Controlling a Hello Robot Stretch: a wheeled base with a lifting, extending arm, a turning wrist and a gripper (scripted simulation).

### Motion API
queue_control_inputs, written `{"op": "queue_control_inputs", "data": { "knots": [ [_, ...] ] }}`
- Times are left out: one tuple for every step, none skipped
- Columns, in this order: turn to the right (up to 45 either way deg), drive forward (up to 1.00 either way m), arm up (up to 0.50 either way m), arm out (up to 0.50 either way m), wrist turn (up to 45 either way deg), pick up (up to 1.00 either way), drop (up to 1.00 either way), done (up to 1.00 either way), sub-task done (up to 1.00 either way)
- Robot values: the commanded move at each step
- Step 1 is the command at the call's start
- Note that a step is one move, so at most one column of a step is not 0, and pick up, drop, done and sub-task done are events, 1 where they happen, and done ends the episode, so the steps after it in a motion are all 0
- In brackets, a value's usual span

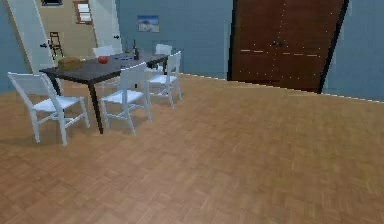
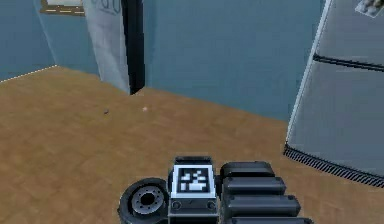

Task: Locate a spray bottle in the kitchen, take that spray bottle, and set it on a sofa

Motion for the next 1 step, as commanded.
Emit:
{"op": "queue_control_inputs", "data": {
  "knots": [
    [0.0,0.35,0.0,0.0,0.0,0.0,0.0,0.0,0.0]
  ]
}}
